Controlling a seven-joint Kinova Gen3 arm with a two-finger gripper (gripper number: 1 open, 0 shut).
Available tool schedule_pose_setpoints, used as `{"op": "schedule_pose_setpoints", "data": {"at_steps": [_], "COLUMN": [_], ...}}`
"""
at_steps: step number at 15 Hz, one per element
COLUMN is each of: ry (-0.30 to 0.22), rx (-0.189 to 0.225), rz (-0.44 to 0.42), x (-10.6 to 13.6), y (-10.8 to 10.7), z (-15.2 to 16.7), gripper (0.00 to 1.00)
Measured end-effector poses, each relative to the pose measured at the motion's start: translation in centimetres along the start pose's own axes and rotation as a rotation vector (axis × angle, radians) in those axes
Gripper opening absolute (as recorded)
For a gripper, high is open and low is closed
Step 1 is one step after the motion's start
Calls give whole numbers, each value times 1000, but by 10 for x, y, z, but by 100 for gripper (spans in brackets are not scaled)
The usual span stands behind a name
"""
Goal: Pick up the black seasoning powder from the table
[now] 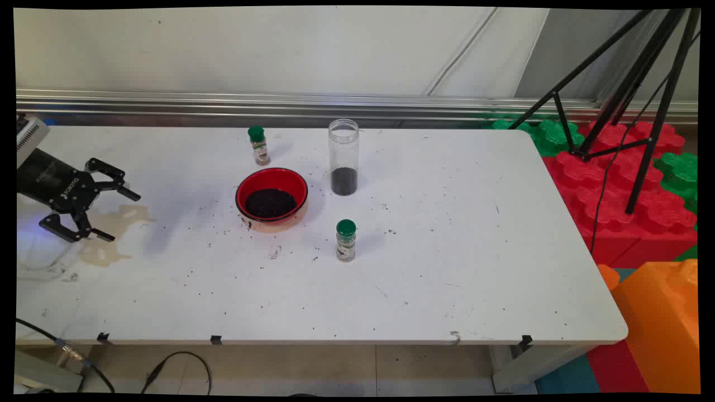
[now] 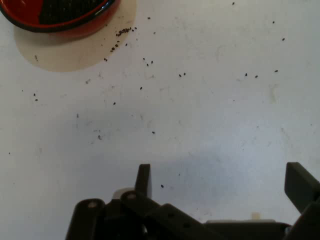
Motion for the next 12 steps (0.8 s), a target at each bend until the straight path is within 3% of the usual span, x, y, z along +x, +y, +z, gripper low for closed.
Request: {"op": "schedule_pose_setpoints", "data": {"at_steps": [12], "ry": [15], "rx": [39], "rz": [-102], "x": [24], "y": [-10], "z": [-1], "gripper": [100]}}
